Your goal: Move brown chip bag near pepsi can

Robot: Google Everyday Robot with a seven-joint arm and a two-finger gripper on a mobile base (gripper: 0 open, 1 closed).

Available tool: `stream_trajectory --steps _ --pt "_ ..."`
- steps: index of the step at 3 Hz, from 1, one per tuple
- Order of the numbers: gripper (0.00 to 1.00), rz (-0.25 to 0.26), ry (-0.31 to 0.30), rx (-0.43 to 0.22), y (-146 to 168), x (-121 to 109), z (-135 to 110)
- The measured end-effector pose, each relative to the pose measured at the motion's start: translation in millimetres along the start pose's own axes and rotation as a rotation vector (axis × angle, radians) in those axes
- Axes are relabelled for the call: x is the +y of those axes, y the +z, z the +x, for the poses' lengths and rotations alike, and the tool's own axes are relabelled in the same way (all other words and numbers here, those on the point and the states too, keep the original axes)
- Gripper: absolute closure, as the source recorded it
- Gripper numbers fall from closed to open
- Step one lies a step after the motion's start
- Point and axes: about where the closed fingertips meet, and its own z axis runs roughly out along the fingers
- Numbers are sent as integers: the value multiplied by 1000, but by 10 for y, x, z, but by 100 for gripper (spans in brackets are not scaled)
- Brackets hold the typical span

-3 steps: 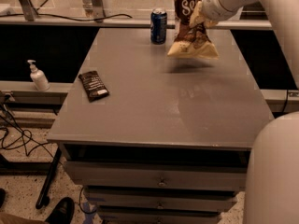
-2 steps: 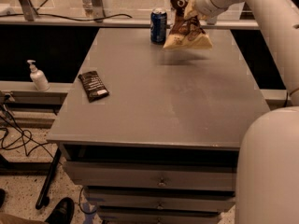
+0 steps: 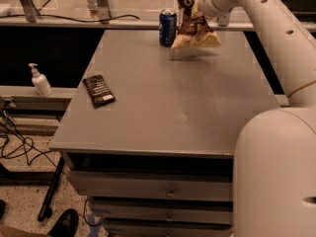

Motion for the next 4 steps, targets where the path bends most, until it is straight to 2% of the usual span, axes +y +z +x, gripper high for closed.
stream_trajectory --steps 1,2,3,4 --pt "100 -44 -12 16 80 137 32" --pt "100 -69 -32 -20 115 182 -39" --pt "100 -76 -52 -88 160 162 -201" --pt "84 -95 -57 -143 244 178 -351"
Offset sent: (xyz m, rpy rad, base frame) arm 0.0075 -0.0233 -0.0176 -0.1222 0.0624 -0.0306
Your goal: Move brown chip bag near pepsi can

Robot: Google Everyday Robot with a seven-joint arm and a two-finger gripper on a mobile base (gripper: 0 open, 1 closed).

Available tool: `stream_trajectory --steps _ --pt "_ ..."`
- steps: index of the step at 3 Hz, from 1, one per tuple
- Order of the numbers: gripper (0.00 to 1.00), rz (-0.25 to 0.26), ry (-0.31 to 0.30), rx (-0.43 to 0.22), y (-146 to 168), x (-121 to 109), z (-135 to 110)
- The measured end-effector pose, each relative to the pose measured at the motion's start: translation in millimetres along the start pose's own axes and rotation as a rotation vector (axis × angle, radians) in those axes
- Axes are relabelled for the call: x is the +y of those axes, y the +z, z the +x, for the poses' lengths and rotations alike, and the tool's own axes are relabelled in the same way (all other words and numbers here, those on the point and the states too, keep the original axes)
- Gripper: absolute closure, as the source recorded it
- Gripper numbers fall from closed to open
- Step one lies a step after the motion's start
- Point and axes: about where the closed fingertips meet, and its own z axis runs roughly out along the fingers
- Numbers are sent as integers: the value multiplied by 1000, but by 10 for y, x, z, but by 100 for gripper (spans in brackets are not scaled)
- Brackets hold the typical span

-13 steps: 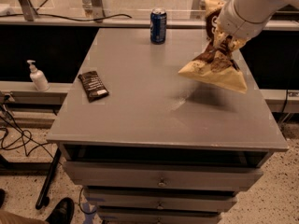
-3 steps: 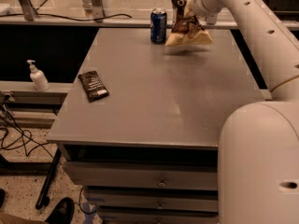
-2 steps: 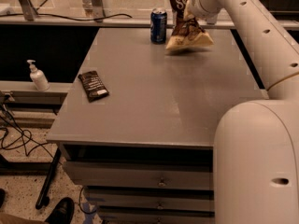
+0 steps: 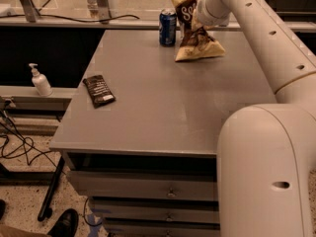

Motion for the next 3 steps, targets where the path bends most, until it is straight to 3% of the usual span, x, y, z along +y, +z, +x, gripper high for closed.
stream_trajectory --steps 3 --pt "13 -9 4 -50 102 39 -99"
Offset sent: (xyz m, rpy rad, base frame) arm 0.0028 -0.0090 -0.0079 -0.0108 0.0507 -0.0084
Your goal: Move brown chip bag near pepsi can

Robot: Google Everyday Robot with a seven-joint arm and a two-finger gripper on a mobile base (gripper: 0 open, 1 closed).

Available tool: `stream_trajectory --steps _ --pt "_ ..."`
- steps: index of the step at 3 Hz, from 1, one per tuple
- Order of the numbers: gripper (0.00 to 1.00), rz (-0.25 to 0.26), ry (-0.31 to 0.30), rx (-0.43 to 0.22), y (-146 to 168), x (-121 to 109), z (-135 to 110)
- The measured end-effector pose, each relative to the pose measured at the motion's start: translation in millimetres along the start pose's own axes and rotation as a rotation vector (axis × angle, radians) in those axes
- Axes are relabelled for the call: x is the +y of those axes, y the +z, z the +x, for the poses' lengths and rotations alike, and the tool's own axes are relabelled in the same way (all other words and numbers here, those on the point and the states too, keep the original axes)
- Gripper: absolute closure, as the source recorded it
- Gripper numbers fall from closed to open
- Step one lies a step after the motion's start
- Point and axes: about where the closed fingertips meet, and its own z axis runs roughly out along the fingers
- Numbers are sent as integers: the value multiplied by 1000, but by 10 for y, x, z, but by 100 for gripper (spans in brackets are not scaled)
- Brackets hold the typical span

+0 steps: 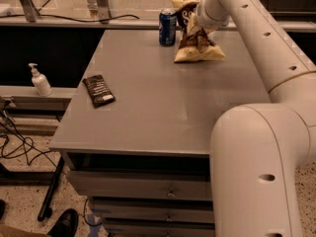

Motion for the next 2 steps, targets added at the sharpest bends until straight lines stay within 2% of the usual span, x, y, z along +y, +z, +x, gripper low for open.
stream_trajectory --steps 1,2 --pt "0 8 -4 -2 -21 -21 17" --pt "0 15 -3 7 -80 -30 62"
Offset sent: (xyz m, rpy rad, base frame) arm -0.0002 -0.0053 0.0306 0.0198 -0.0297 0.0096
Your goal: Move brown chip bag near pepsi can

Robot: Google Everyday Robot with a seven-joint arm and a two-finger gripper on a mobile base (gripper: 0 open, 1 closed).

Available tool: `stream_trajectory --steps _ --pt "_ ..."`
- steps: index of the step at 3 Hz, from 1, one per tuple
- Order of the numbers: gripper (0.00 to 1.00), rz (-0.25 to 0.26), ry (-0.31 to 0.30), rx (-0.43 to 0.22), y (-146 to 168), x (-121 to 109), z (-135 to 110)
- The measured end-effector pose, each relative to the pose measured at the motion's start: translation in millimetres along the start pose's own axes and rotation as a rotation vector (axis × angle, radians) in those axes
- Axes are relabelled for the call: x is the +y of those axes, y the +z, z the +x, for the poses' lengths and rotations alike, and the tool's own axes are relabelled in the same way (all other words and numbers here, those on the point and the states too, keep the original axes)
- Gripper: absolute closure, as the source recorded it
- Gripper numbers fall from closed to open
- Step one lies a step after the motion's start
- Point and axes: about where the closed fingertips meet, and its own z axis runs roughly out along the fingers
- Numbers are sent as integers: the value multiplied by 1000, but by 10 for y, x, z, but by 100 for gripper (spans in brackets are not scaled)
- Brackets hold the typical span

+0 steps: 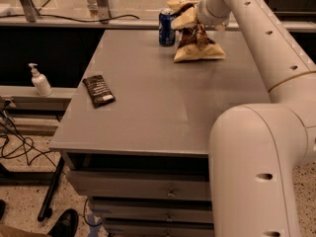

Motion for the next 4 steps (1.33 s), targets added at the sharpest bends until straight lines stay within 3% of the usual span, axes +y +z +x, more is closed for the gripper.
stream_trajectory --steps 1,2,3,4 --pt "0 19 60 45 -312 32 133" --pt "0 30 204 109 -964 171 268" --pt "0 52 398 182 -1852 333 291" --pt "0 63 574 224 -2514 437 165"
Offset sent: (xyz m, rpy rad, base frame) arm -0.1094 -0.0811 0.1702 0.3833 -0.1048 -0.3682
